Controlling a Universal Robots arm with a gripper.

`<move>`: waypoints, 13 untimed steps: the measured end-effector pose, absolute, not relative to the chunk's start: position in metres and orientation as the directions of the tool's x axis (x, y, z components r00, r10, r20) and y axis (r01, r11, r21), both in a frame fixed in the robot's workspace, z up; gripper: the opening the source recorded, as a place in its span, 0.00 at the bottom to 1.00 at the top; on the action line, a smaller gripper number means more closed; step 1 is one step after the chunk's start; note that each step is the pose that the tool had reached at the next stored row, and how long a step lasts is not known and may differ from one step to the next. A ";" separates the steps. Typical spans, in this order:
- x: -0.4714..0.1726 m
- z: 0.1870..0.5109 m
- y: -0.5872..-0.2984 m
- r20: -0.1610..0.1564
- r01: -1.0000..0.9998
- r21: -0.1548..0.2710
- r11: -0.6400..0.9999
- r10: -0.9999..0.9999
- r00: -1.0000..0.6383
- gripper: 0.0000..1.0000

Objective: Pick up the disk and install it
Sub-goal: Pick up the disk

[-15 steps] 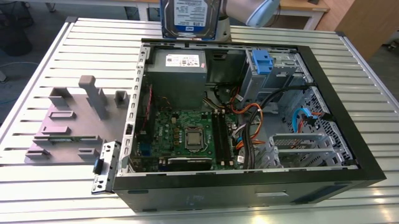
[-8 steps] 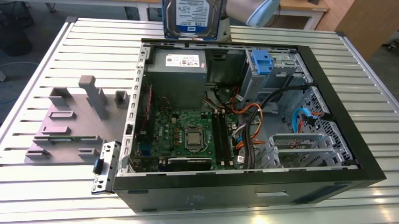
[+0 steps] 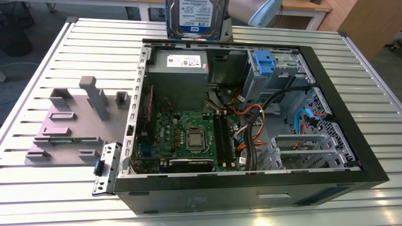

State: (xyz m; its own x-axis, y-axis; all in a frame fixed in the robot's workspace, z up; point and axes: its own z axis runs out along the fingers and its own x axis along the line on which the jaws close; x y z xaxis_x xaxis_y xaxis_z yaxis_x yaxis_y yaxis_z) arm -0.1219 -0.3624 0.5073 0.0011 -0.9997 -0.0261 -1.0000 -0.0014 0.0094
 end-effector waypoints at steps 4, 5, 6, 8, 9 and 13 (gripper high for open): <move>-0.120 0.507 -0.362 -0.026 -1.000 0.009 -0.001 -1.000 0.001 0.37; -0.120 0.507 -0.362 -0.026 -1.000 0.009 -0.001 -1.000 0.001 0.37; -0.119 0.507 -0.362 -0.026 -1.000 0.009 -0.001 -1.000 0.001 0.37; -0.119 0.507 -0.362 -0.026 -1.000 0.009 -0.001 -1.000 0.001 0.37; -0.118 0.507 -0.362 -0.026 -1.000 0.009 -0.001 -1.000 0.001 0.37; -0.116 0.507 -0.362 -0.026 -1.000 0.009 -0.001 -1.000 0.001 0.37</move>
State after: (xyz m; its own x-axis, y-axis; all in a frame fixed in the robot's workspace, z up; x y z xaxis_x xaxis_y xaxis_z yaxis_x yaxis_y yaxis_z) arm -0.1165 -0.3624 0.5073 0.0011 -0.9997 -0.0261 -1.0000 -0.0013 0.0094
